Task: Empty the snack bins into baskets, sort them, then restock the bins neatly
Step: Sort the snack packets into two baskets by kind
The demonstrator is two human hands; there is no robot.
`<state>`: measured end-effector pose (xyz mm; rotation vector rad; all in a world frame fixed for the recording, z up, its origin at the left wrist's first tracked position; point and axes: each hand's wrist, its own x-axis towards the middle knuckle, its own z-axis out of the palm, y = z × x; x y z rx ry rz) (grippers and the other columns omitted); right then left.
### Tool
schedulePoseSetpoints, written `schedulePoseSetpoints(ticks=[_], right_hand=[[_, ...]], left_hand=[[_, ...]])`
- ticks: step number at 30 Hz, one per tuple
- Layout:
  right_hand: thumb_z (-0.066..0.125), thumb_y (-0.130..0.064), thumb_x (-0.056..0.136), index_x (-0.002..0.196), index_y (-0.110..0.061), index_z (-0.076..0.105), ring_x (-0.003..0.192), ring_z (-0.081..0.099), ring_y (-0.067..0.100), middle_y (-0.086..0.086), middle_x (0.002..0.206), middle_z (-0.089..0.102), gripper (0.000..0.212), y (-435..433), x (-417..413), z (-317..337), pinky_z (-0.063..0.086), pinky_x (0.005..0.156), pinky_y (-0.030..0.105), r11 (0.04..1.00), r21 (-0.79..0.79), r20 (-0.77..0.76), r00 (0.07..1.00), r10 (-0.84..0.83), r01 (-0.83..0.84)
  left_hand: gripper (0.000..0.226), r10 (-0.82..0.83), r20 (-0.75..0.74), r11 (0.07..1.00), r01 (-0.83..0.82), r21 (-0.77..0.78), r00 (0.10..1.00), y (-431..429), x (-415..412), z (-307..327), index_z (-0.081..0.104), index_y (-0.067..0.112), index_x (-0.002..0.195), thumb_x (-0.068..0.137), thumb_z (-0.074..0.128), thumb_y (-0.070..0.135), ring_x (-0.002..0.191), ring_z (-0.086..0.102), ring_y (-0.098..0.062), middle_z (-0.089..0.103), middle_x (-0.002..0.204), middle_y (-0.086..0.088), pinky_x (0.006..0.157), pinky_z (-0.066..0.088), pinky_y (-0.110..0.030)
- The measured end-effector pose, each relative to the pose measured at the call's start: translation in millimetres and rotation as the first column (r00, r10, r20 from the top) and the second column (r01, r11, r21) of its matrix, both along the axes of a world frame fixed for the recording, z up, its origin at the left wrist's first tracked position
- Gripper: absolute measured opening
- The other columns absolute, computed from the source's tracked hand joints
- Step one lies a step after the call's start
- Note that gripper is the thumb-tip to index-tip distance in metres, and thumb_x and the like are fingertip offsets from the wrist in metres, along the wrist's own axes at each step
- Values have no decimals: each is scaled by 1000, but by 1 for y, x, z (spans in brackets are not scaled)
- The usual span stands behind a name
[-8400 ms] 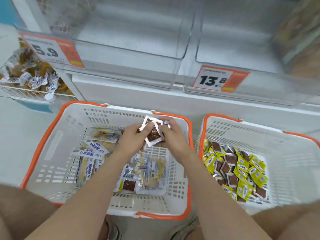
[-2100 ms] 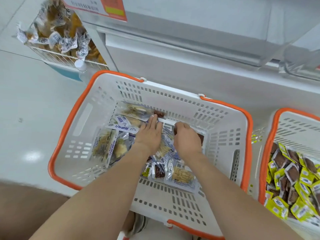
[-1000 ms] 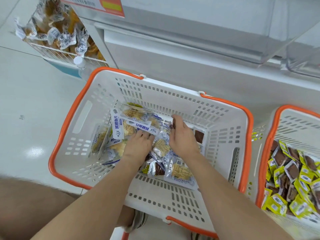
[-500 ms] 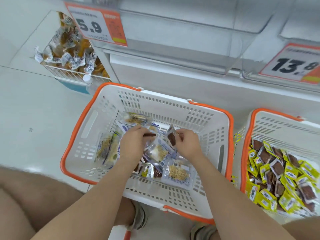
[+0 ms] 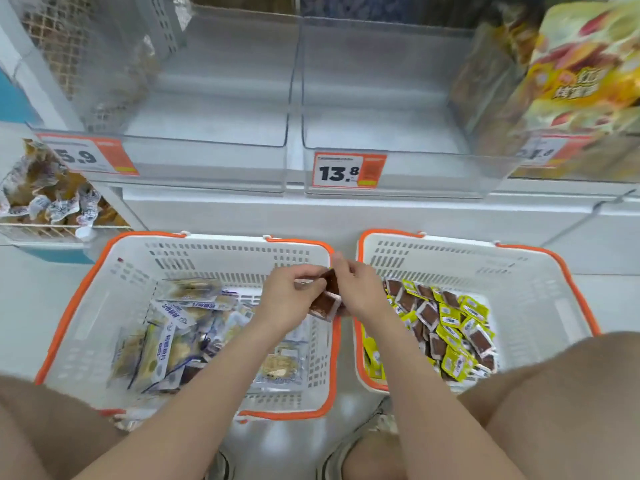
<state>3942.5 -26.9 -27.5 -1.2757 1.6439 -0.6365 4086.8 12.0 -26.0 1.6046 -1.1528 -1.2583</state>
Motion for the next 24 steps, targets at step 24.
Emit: schedulePoseSetpoints(ticks=[24], right_hand=[[47, -15, 100, 124, -18, 67, 76, 65, 23, 9, 91, 72, 32, 46, 46, -26, 54, 69, 36, 848, -21, -276, 818, 504, -529]], left_hand=[[45, -199, 636, 875, -157, 458, 746, 63, 111, -87, 50, 13, 139, 94, 58, 11, 127, 51, -36, 51, 140, -19, 101, 49, -45]])
